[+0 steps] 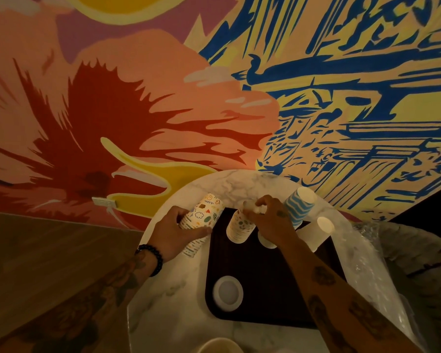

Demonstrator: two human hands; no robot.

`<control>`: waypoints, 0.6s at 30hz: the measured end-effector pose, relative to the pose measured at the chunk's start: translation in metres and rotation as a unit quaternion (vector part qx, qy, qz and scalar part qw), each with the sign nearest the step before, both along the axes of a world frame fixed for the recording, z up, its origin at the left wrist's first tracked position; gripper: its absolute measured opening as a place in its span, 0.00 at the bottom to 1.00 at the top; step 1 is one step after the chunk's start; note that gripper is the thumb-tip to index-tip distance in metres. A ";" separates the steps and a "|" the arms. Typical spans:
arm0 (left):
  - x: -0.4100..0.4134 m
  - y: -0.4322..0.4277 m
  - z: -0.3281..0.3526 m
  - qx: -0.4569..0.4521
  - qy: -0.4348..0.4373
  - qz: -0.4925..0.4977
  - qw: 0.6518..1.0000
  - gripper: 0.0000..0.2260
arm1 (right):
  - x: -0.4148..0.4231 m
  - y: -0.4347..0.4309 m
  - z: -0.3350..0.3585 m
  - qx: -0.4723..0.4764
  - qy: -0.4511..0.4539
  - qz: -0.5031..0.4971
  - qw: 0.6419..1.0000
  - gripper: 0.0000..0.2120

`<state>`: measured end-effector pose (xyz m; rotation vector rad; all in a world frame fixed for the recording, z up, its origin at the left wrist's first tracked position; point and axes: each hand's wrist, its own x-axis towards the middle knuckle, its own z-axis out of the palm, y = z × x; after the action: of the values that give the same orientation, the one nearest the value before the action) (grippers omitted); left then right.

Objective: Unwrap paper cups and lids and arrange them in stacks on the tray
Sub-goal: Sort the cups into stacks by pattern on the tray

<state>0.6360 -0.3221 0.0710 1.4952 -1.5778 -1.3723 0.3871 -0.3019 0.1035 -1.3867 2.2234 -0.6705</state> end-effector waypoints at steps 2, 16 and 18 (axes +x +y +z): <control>-0.003 0.000 0.002 -0.005 -0.002 -0.003 1.000 0.28 | 0.003 0.002 0.007 -0.047 -0.030 -0.021 0.998 0.15; -0.024 0.004 0.016 -0.070 -0.018 -0.082 0.994 0.28 | 0.033 0.005 0.025 -0.026 -0.263 0.001 0.964 0.12; -0.021 0.002 0.014 -0.067 -0.025 -0.091 0.993 0.28 | 0.033 0.006 0.022 -0.028 -0.277 0.000 0.961 0.11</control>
<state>0.6147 -0.3196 0.0849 1.3437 -1.8386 -1.3052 0.4197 -0.2959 0.1256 -1.0550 1.7676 -0.9885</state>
